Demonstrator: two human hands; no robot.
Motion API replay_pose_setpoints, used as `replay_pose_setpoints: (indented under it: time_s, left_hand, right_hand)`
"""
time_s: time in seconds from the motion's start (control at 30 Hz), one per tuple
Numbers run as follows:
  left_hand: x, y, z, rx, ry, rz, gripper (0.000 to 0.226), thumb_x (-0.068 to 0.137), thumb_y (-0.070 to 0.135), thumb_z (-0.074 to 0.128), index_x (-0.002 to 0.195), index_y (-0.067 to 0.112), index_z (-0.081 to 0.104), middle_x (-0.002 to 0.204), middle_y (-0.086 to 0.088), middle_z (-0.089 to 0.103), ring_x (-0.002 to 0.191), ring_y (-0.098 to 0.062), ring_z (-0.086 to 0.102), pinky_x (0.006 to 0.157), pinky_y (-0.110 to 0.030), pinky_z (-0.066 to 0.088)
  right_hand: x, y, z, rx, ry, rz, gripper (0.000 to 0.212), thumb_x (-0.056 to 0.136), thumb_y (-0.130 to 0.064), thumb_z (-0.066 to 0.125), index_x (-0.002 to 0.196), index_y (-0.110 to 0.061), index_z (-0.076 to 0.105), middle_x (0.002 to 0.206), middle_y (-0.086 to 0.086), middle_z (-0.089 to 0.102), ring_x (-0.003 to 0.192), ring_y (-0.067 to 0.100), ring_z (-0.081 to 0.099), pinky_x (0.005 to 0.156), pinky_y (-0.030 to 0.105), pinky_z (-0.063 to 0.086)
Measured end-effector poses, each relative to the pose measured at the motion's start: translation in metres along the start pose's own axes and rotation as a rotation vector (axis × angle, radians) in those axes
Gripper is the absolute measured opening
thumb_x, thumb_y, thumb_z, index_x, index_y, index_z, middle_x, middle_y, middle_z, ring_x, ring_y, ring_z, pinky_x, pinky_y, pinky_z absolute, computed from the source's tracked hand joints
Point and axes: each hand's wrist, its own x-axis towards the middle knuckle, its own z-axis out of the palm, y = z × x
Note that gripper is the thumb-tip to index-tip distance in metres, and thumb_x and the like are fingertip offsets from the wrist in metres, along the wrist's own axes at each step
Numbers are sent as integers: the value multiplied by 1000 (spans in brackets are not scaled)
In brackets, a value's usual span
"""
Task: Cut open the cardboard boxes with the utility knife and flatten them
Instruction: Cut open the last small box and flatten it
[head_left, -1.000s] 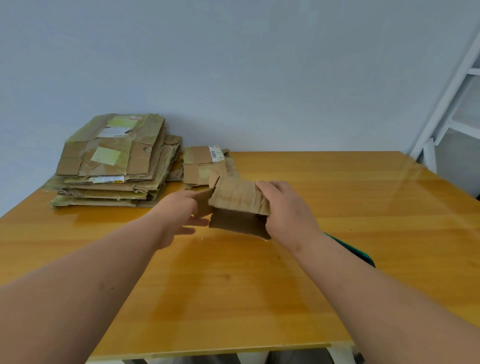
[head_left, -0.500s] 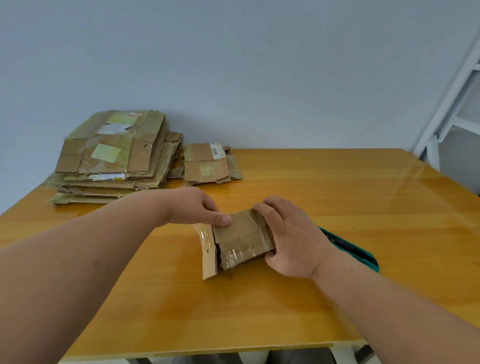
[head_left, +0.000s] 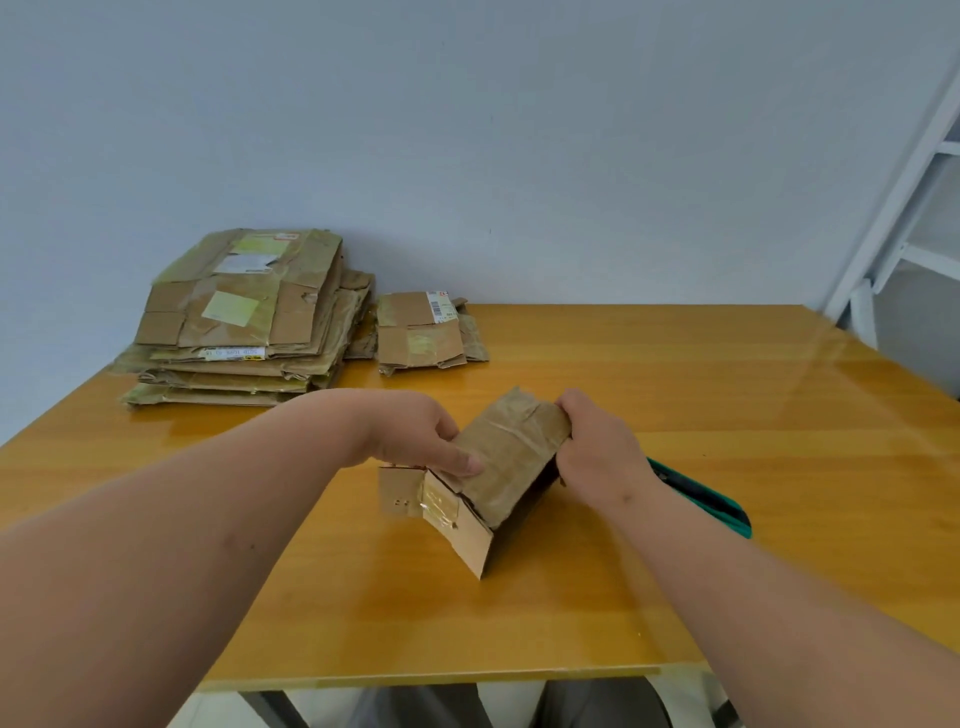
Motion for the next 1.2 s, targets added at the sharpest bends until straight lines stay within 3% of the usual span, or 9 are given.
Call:
replay_pose_setpoints:
  time_s: [0.17, 0.3, 0.37, 0.47, 0.6, 0.7, 0.9, 1.07, 1.2]
  left_hand:
    - [-1, 1, 5, -405, -109, -83, 52, 81, 59, 63, 115, 21, 64, 119, -9, 65, 97, -20, 55, 84, -31, 41]
    - [0, -1, 3, -601, 148, 11, 42, 71, 25, 84, 108, 15, 66, 106, -10, 71, 94, -22, 68, 84, -36, 56]
    - [0, 1, -2, -483, 340, 112, 46, 70, 22, 86, 107, 22, 60, 99, -3, 68, 87, -20, 68, 75, -38, 60]
    - [-2, 8, -4, 4, 609, 250, 38, 75, 26, 80, 98, 33, 50, 90, 10, 62, 75, -10, 62, 62, -33, 59]
    - [9, 8, 11, 544, 721, 282, 27, 88, 27, 62, 93, 39, 37, 89, 14, 57, 73, -10, 55, 56, -29, 50]
    - [15, 2, 24, 678, 696, 272, 17, 93, 29, 54, 89, 35, 39, 95, 13, 56, 63, -9, 42, 52, -26, 31]
    - [13, -3, 25, 757, 744, 299, 11, 87, 44, 62, 96, 37, 62, 140, 14, 45, 112, -18, 47, 92, -42, 25]
    - [15, 12, 24, 715, 668, 316, 11, 87, 40, 65, 97, 38, 63, 146, 10, 36, 132, -25, 30, 109, -63, 14]
    - [20, 12, 28, 668, 630, 335, 9, 88, 38, 64, 98, 37, 63, 147, 9, 35, 135, -25, 25, 109, -69, 13]
  right_hand:
    - [-1, -11, -1, 142, 33, -60, 22, 93, -7, 46, 83, -27, 47, 85, -2, 57, 76, 18, 50, 65, 38, 43]
    - [1, -8, -10, 319, -33, 79, 28, 88, 6, 49, 86, -20, 61, 91, 1, 63, 88, 22, 60, 76, 38, 54]
    - [5, -8, -19, 509, -40, 191, 37, 84, 14, 45, 82, -16, 68, 90, 5, 69, 92, 26, 67, 80, 33, 58]
    - [11, -15, -30, 584, -22, 243, 35, 90, 2, 49, 73, -13, 75, 84, 5, 73, 79, 16, 71, 58, 13, 52]
    - [15, -25, -24, 461, -42, 190, 37, 90, -37, 57, 101, -4, 69, 102, 13, 71, 98, 31, 65, 92, 54, 52]
    - [15, -28, -17, 365, -36, 196, 31, 89, -46, 56, 103, -20, 64, 99, -1, 68, 94, 20, 64, 90, 48, 53]
    - [18, -29, -8, 258, -70, 192, 66, 71, -53, 56, 129, -22, 48, 95, -9, 58, 90, 13, 58, 71, 35, 49]
    - [34, -41, 1, 47, 63, 280, 69, 67, -55, 63, 114, -25, 23, 82, -4, 59, 71, 18, 61, 61, 35, 49]
    - [40, -47, 10, -205, 67, 231, 61, 82, -41, 57, 124, -24, 16, 101, 5, 43, 77, 31, 52, 61, 36, 41]
